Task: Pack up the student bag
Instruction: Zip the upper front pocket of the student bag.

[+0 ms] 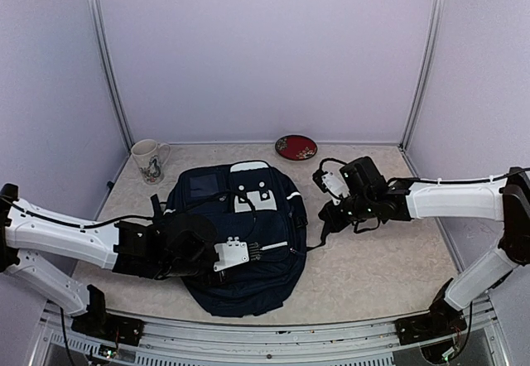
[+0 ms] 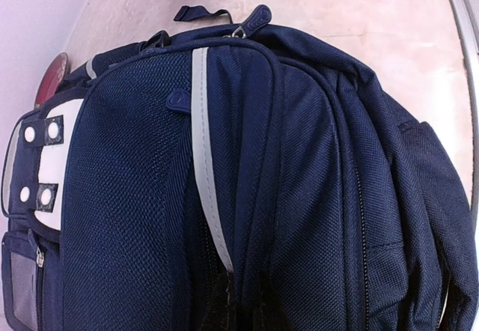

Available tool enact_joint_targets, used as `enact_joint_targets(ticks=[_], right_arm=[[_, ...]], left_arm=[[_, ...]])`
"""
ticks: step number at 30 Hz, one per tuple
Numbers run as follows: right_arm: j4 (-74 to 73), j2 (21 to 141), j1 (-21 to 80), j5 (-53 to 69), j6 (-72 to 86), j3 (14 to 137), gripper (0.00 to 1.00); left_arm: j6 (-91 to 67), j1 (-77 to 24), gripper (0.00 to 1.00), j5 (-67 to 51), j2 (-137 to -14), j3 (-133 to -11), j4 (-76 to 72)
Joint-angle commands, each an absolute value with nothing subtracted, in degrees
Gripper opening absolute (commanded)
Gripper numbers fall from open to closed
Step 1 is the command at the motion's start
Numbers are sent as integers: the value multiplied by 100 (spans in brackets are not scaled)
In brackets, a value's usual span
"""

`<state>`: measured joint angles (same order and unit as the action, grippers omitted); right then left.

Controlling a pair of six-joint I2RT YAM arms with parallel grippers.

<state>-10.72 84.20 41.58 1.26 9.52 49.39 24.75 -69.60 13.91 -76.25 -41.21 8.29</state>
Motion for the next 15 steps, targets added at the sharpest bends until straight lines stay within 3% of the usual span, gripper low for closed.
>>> enact_joint_targets(ticks=[1,4,5,8,10,15], right_arm=[[-1091,8995,4167,594,61,5842,0],[-1187,8658,4166,1453,-317,5616,0],[-1179,8435,4166,1883,-489,5426,7],[-1531,7969,4158,3554,-894,5140,43],[-1645,7958,4165,4063,-799,5029,54],[-1849,8444,4455,3900,-819,5060,61]], left_arm=[[2543,-7242,0,1494,-7615,-4164,719],[2471,-7234,0,1657,-7693,-4142,804],[2461,-7228,0,1683,-7674,-4092,808],[2430,-7227,0,1740,-7534,-3988,777],[2425,-7232,0,1724,-7418,-3948,699],[2469,-7220,0,1753,-7226,-3842,619]])
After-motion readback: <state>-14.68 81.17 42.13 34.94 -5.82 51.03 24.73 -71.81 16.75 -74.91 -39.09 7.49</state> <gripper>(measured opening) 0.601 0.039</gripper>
